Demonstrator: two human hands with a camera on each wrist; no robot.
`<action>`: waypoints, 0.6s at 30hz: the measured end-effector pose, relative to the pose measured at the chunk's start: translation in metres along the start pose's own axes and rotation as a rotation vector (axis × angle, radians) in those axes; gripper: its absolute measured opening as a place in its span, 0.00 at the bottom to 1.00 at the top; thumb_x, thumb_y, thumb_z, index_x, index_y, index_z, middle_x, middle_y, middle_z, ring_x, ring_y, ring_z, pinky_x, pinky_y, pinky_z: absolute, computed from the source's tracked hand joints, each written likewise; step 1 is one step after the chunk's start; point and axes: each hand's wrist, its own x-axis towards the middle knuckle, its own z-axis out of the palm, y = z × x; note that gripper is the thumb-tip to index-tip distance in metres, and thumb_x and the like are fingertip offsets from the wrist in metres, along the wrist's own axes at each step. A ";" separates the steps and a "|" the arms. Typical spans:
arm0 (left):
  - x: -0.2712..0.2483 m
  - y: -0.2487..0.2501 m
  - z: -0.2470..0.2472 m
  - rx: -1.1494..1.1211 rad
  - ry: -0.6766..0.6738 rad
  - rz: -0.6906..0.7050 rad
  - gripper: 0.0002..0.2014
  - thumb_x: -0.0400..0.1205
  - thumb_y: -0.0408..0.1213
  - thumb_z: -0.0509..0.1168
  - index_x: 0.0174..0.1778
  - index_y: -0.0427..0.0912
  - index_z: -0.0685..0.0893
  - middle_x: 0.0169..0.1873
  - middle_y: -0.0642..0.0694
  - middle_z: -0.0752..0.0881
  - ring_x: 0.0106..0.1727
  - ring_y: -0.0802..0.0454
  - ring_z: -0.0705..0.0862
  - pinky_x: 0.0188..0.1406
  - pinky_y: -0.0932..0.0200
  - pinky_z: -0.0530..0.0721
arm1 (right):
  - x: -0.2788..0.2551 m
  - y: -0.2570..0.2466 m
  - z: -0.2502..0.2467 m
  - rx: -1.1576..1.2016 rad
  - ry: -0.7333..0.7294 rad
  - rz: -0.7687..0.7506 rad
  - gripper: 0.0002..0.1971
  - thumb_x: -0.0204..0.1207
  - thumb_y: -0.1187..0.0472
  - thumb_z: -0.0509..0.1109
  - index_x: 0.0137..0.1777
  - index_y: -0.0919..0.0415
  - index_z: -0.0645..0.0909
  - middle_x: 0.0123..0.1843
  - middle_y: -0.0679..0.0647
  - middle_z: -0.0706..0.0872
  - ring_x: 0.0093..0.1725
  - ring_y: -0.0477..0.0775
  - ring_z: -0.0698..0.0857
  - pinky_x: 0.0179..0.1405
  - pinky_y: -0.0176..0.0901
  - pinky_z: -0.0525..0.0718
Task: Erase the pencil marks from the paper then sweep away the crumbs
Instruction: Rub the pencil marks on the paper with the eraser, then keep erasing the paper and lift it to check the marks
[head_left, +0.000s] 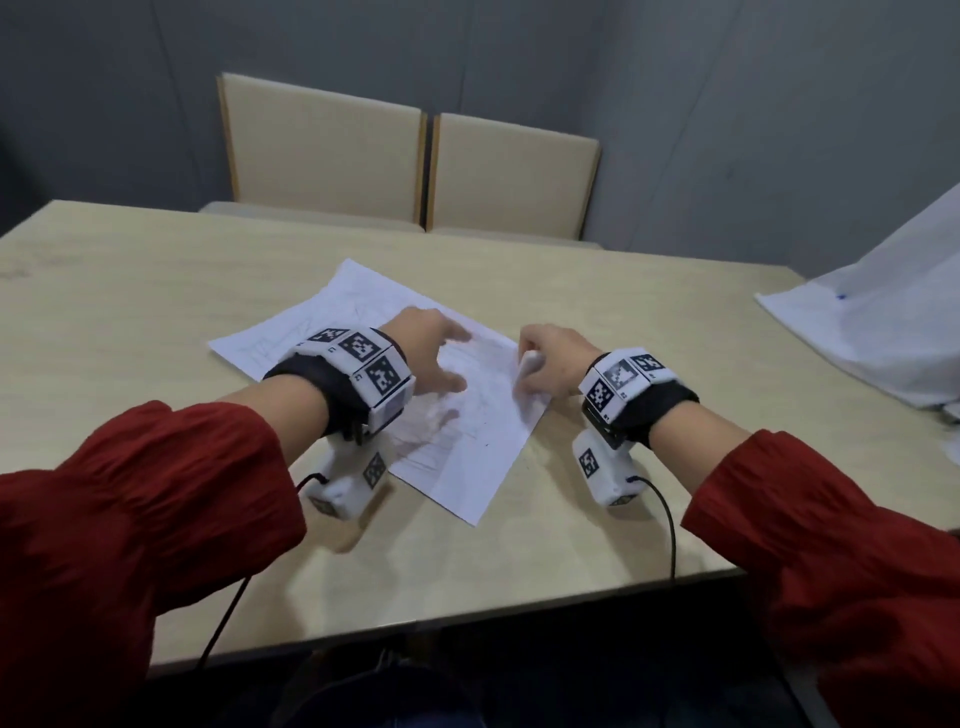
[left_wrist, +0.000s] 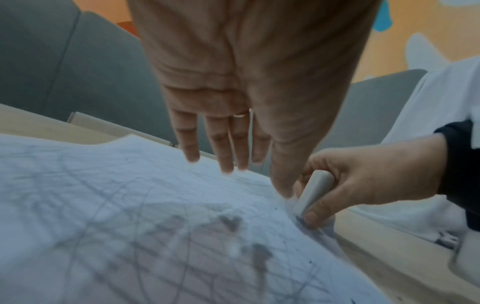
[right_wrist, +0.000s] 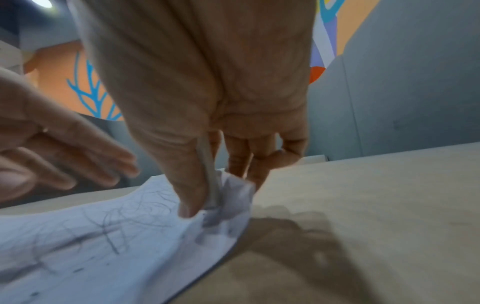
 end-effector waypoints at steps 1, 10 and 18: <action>0.002 -0.002 -0.003 0.005 0.057 0.024 0.33 0.78 0.44 0.73 0.79 0.45 0.72 0.77 0.47 0.73 0.77 0.49 0.71 0.74 0.57 0.67 | 0.002 0.001 -0.001 0.046 0.079 -0.031 0.05 0.71 0.66 0.65 0.41 0.55 0.73 0.44 0.55 0.82 0.44 0.59 0.80 0.35 0.44 0.77; 0.027 -0.012 -0.048 0.229 0.354 -0.027 0.40 0.76 0.56 0.71 0.82 0.53 0.63 0.79 0.50 0.69 0.81 0.49 0.66 0.82 0.37 0.41 | 0.011 -0.017 -0.032 0.264 0.594 -0.312 0.10 0.62 0.63 0.77 0.34 0.54 0.76 0.34 0.45 0.81 0.38 0.57 0.81 0.43 0.57 0.81; 0.028 -0.019 -0.096 0.278 0.592 -0.063 0.12 0.85 0.44 0.63 0.57 0.43 0.88 0.53 0.35 0.88 0.57 0.35 0.83 0.78 0.46 0.58 | 0.022 -0.013 -0.057 0.534 0.838 -0.208 0.13 0.72 0.61 0.77 0.45 0.56 0.73 0.48 0.52 0.81 0.47 0.50 0.81 0.44 0.26 0.73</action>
